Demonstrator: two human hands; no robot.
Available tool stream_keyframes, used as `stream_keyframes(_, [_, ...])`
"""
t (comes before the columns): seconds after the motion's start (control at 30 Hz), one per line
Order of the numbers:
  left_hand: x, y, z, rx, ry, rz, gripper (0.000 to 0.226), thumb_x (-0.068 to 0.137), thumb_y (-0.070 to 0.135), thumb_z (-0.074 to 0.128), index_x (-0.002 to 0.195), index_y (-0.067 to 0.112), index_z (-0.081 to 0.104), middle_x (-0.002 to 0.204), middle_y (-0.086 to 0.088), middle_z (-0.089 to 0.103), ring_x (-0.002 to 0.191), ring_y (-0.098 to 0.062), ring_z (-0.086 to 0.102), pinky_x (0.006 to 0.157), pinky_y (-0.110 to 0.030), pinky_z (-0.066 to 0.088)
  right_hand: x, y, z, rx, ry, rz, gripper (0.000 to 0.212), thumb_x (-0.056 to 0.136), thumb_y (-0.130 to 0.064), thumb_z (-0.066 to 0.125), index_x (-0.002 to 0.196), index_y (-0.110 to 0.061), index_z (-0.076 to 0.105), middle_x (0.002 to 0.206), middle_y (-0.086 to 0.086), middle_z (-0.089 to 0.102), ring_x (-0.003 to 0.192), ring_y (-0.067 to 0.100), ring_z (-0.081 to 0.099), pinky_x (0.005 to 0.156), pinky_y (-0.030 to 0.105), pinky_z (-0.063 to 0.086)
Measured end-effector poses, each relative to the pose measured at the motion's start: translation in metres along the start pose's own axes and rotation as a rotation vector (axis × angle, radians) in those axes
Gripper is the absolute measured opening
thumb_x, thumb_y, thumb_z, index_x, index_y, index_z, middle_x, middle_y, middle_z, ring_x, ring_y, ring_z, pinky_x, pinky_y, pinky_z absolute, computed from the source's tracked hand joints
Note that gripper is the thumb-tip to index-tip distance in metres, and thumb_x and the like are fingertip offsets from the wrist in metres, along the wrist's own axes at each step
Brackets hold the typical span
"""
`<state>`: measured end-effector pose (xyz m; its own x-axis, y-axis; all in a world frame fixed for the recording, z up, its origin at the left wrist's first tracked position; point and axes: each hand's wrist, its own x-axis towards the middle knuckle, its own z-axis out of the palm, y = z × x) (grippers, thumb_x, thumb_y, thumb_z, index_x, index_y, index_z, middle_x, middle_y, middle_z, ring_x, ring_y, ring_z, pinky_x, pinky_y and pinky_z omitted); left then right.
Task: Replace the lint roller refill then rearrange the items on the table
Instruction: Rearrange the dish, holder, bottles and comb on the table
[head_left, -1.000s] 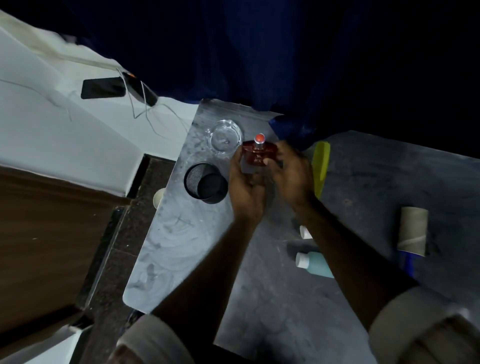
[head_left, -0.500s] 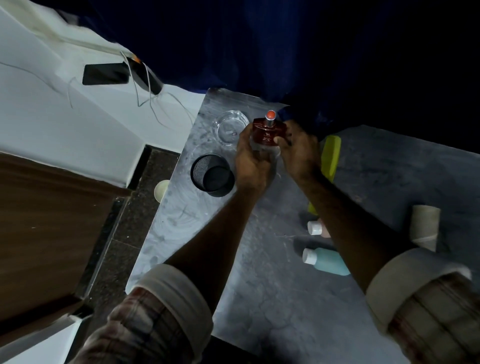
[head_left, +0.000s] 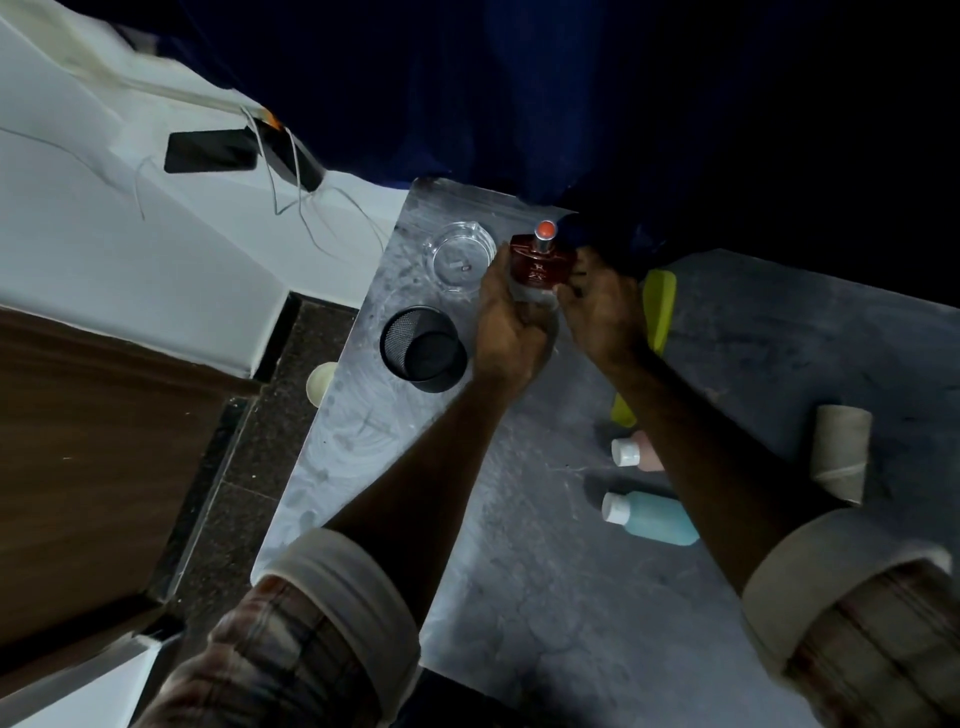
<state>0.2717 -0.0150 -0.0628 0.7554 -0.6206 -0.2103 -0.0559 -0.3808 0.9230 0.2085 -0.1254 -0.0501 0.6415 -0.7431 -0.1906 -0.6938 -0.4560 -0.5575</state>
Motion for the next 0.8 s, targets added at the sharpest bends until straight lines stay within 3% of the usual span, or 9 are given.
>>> stream_keyframes(0.07, [-0.010,-0.004,0.002,0.029,0.039,-0.019,0.083,0.099,-0.012,0.062,0.171,-0.001,0.022,0.173,-0.028,0.036,0.161,-0.043,0.040,0.133,-0.053,0.037,-0.020,0.005,-0.008,-0.026,0.018,-0.052,0.039,0.099,-0.020,0.057,0.136,-0.009,0.057,0.124,0.015,0.071,0.117,0.034,0.067,0.104,0.043,0.051])
stream_keyframes(0.13, [-0.025,-0.011,0.004,0.128,0.045,0.037,0.074,0.102,-0.008,0.059,0.168,0.000,0.027,0.164,-0.026,0.048,0.147,-0.039,0.055,0.122,-0.049,0.048,-0.048,0.017,-0.018,-0.043,0.066,-0.084,0.029,0.097,-0.018,0.059,0.123,-0.008,0.064,0.115,0.014,0.073,0.107,0.031,0.070,0.093,0.031,0.053])
stream_keyframes(0.17, [-0.035,-0.015,0.007,0.123,0.024,0.071,0.061,0.104,-0.008,0.056,0.162,-0.001,0.038,0.144,-0.023,0.062,0.125,-0.032,0.068,0.105,-0.041,0.059,-0.064,0.027,-0.024,-0.045,0.090,-0.092,0.025,0.095,-0.016,0.060,0.118,-0.008,0.065,0.112,0.013,0.073,0.102,0.030,0.071,0.088,0.028,0.051])
stream_keyframes(0.23, [-0.062,-0.012,0.014,0.006,-0.079,0.116,0.032,0.107,-0.002,0.050,0.137,0.003,0.059,0.098,-0.006,0.068,0.079,-0.009,0.068,0.067,-0.017,0.052,-0.098,0.053,-0.039,-0.018,0.131,-0.059,0.021,0.090,-0.016,0.059,0.109,-0.011,0.066,0.105,0.010,0.074,0.096,0.030,0.071,0.085,0.033,0.055])
stream_keyframes(0.27, [-0.074,-0.010,0.014,0.047,-0.107,0.134,0.028,0.104,0.002,0.053,0.130,0.006,0.064,0.095,0.001,0.068,0.076,-0.005,0.067,0.063,-0.013,0.049,-0.114,0.068,-0.047,-0.021,0.162,-0.017,0.018,0.089,-0.019,0.058,0.104,-0.014,0.066,0.101,0.009,0.074,0.093,0.030,0.071,0.083,0.035,0.056])
stream_keyframes(0.33, [-0.096,-0.013,0.027,0.279,-0.163,0.229,0.039,0.093,0.016,0.063,0.129,0.008,0.072,0.111,0.000,0.077,0.092,-0.009,0.073,0.081,-0.011,0.056,-0.141,0.101,-0.060,-0.033,0.227,0.123,0.013,0.091,-0.024,0.060,0.101,-0.017,0.065,0.097,0.008,0.074,0.090,0.031,0.071,0.079,0.031,0.053])
stream_keyframes(0.47, [-0.114,0.004,0.052,0.314,-0.337,0.074,0.046,0.089,0.022,0.082,0.134,0.014,0.074,0.131,-0.006,0.075,0.111,-0.026,0.077,0.102,-0.041,0.062,-0.167,0.135,-0.063,0.034,0.200,0.429,0.026,0.091,-0.031,0.069,0.109,-0.013,0.062,0.103,0.012,0.076,0.099,0.036,0.072,0.082,0.038,0.055])
stream_keyframes(0.63, [-0.103,0.008,0.066,0.667,-0.486,0.165,0.047,0.091,0.045,0.082,0.134,0.027,0.072,0.136,-0.003,0.070,0.121,-0.028,0.071,0.099,-0.044,0.060,-0.165,0.136,-0.052,0.124,0.111,0.460,0.042,0.092,-0.043,0.068,0.117,-0.010,0.060,0.113,0.015,0.073,0.108,0.036,0.069,0.089,0.045,0.056])
stream_keyframes(0.8, [-0.109,0.011,0.070,0.692,-0.478,0.184,0.038,0.092,0.055,0.079,0.118,0.028,0.077,0.119,-0.001,0.077,0.109,-0.028,0.075,0.089,-0.042,0.063,-0.159,0.124,-0.041,0.349,0.121,0.484,0.034,0.088,-0.031,0.075,0.108,-0.005,0.065,0.106,0.017,0.075,0.102,0.035,0.071,0.089,0.052,0.057])
